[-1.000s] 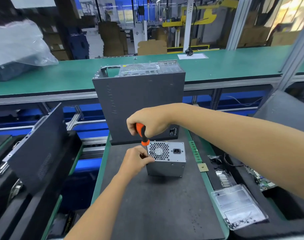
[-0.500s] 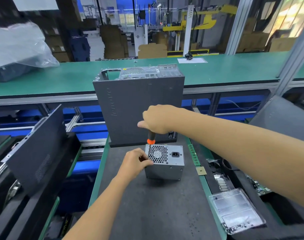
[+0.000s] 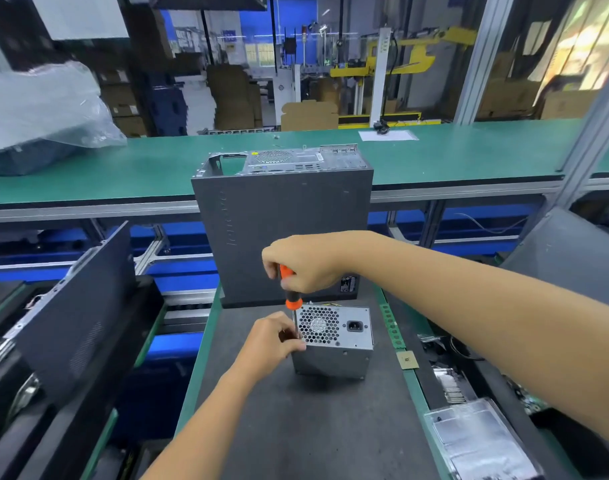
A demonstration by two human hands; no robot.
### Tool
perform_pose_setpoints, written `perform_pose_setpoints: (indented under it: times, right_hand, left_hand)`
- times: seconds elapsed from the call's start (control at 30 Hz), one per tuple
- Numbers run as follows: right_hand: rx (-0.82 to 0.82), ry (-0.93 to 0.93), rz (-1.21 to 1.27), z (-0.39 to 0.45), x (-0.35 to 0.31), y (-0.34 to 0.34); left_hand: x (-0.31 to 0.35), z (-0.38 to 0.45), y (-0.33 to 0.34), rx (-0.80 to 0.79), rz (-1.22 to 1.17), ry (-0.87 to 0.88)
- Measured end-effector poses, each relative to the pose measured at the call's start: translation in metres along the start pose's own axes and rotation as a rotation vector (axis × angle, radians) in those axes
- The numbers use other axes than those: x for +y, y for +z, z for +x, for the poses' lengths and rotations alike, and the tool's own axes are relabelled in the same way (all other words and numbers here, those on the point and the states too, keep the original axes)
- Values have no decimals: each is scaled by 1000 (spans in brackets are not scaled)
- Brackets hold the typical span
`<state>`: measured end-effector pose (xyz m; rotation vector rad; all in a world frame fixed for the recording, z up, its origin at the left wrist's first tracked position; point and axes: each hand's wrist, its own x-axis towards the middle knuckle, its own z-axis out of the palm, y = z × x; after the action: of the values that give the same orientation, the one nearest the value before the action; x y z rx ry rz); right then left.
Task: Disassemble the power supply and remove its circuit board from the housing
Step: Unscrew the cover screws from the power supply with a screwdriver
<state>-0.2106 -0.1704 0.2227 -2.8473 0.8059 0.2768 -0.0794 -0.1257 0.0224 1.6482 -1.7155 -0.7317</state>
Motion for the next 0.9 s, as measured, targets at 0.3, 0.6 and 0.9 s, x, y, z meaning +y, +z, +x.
perform_pose_setpoints:
  times: [0.3,0.6,0.9]
  right_hand:
    - [48,154,-166,7,-4,2]
    - [20,159,-270,1,-2,-4]
    - [-13,145,81,-9,2,-4]
  left_hand:
    - [-4,1,0,3,-5,19]
    - [-3,4,-2,14,-20,24]
    - [0,4,1,2,25,61]
